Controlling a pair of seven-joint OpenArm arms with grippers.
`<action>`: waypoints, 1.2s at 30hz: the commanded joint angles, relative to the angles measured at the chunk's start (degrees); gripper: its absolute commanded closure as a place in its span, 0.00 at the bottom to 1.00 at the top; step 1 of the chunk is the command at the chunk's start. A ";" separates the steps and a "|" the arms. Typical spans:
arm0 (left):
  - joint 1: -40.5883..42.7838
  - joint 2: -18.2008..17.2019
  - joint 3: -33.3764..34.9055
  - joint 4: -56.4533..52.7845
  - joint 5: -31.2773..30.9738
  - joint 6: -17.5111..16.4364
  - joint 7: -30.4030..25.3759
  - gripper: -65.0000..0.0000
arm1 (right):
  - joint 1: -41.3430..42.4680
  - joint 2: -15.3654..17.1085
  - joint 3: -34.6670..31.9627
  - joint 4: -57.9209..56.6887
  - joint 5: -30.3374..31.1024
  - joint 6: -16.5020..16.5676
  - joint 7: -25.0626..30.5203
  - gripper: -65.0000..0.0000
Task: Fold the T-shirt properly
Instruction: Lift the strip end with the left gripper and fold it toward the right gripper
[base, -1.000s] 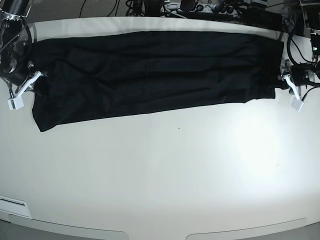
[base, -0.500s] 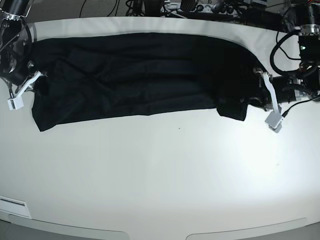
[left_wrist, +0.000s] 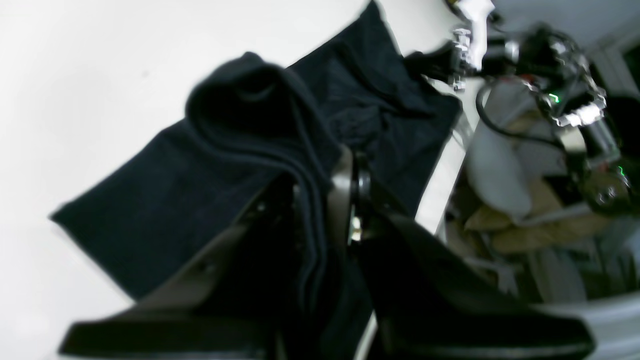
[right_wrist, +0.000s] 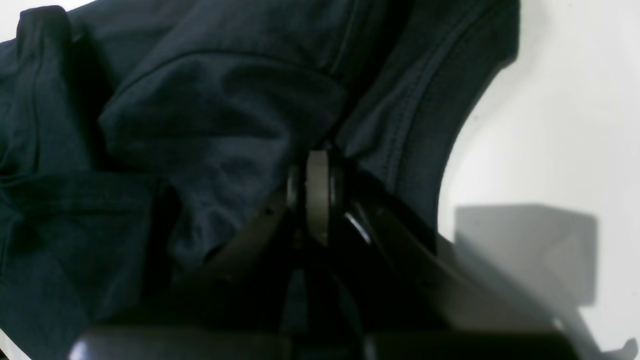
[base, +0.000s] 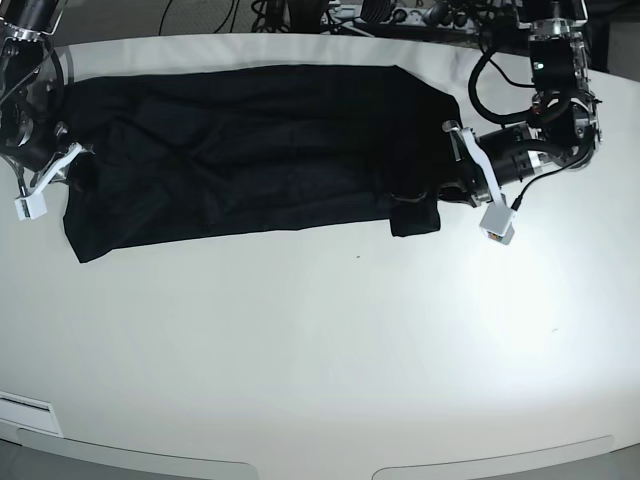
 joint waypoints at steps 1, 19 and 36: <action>-0.83 0.55 -0.42 0.11 -1.01 -0.81 -2.99 1.00 | 0.26 1.05 0.28 0.39 -0.26 0.03 -1.11 1.00; -0.85 8.81 8.37 -5.46 0.70 -1.66 -5.53 0.48 | 0.28 1.20 0.28 0.39 2.54 0.03 -1.33 1.00; -1.16 11.52 16.68 -5.20 -6.49 -1.68 -5.95 0.39 | 1.11 1.18 0.28 0.39 5.79 0.03 -3.23 1.00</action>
